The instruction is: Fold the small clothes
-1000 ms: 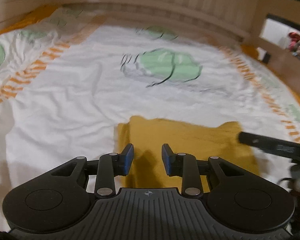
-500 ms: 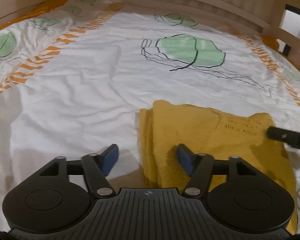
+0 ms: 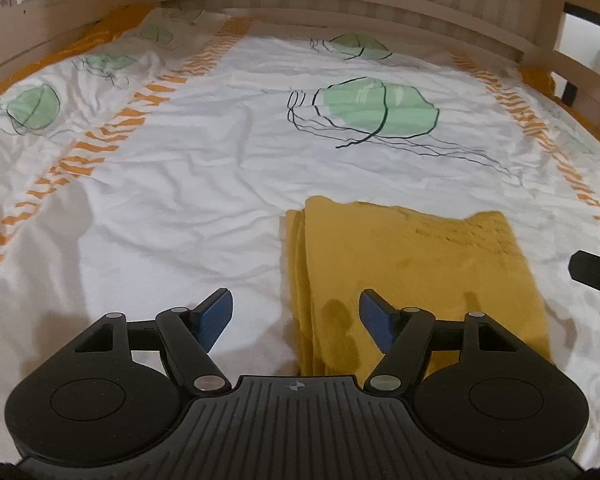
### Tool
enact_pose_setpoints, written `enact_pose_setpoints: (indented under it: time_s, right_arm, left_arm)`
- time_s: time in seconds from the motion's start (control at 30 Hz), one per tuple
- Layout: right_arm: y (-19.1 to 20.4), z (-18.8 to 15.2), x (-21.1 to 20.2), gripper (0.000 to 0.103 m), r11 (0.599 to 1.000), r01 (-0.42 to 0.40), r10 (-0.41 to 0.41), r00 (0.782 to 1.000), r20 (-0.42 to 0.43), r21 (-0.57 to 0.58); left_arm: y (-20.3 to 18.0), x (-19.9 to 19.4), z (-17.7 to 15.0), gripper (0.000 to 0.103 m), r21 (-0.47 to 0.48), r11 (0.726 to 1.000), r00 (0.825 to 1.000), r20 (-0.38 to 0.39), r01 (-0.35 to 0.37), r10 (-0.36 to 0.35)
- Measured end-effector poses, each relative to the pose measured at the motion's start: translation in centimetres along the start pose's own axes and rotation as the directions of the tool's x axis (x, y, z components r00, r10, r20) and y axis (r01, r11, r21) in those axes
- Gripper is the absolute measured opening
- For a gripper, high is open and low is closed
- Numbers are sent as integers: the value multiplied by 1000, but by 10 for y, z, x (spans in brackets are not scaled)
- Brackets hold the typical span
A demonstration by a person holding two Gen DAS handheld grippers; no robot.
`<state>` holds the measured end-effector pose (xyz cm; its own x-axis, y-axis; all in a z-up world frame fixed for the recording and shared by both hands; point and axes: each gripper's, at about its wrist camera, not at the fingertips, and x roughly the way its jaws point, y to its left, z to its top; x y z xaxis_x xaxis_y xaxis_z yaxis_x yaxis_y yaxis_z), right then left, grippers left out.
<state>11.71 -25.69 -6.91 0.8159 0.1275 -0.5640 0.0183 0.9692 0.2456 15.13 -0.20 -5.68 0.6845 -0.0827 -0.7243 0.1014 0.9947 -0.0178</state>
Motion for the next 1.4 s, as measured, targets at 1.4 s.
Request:
enact_pose_setpoints:
  time_s: [1.4]
  right_arm:
    - [39, -66, -106, 102, 999, 6, -8, 999, -44, -38]
  left_arm:
    - [-18, -105, -66, 68, 0, 994, 994, -10, -110, 110]
